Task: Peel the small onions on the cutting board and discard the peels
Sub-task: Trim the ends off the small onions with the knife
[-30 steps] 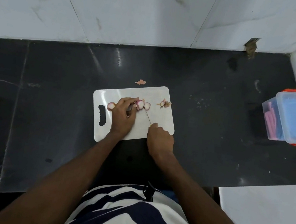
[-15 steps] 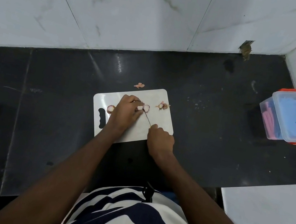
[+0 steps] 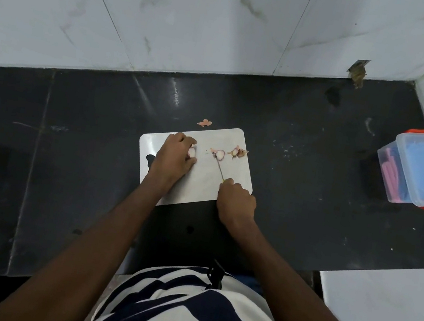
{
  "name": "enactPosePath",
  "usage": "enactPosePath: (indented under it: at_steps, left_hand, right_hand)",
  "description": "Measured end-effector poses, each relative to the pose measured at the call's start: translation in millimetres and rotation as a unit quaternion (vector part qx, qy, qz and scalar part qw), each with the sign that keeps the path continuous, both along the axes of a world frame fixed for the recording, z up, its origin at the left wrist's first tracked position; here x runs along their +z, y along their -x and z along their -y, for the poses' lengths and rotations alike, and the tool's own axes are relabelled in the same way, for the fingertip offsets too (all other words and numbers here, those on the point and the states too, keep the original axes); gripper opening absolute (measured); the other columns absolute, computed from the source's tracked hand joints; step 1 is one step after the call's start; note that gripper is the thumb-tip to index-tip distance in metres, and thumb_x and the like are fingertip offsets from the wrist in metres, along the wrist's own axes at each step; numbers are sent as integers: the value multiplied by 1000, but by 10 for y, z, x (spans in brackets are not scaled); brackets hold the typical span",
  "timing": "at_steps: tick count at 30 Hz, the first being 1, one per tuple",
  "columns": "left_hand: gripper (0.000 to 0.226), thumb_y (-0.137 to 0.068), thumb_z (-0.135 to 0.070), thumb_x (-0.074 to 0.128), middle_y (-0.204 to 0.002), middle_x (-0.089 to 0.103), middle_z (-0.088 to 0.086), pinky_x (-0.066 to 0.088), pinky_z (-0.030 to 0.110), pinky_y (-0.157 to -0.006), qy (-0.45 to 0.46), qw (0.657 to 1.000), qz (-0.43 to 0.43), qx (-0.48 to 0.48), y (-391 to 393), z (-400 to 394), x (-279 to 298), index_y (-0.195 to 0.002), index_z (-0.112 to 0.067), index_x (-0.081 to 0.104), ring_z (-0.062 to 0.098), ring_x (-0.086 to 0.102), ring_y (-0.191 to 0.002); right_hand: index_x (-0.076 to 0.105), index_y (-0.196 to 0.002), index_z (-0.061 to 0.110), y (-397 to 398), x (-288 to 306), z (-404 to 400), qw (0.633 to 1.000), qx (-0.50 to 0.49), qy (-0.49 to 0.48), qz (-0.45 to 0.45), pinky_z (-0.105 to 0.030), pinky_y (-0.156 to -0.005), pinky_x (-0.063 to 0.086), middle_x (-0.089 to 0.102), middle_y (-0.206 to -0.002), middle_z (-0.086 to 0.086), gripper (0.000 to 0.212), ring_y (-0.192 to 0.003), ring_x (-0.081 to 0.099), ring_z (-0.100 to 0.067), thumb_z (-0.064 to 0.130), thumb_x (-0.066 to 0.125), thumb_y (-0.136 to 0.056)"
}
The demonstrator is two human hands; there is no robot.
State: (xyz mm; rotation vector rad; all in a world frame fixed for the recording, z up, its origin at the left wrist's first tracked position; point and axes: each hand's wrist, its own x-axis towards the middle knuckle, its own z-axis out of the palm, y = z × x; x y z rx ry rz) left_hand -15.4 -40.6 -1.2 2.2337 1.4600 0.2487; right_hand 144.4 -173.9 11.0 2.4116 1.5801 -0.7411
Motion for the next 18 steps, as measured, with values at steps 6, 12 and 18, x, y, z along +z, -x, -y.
enactPosePath:
  at_steps: [6, 12, 18]
  left_hand:
    - [31, -92, -18, 82, -120, 67, 10, 59, 45, -92, 3, 998, -57, -11, -90, -65, 15, -121, -13, 77, 31, 61, -123]
    - [28, -90, -25, 88, -117, 79, -4, 65, 30, -90, 58, 980, 192, 19, -213, 49, -3, -117, -21, 82, 11, 74, -97]
    - [33, -93, -23, 86, -122, 75, -3, 57, 12, -94, 37, 968, 249, -10, -150, 237, -122, -125, -18, 80, -8, 68, -107]
  right_hand:
    - [49, -123, 10, -70, 20, -1, 999, -38, -26, 16, -38, -71, 42, 71, -114, -10, 18, -102, 72, -34, 13, 49, -106]
    - [45, -129, 9, -85, 26, 45, 997, -34, -71, 12, -42, -72, 47, 71, -113, -13, 25, -98, 72, -39, 22, 37, -110]
    - [49, -123, 12, -24, 64, 8, 993, -76, -91, -18, -43, -74, 45, 70, -112, -13, 33, -100, 71, -38, 35, 27, -115]
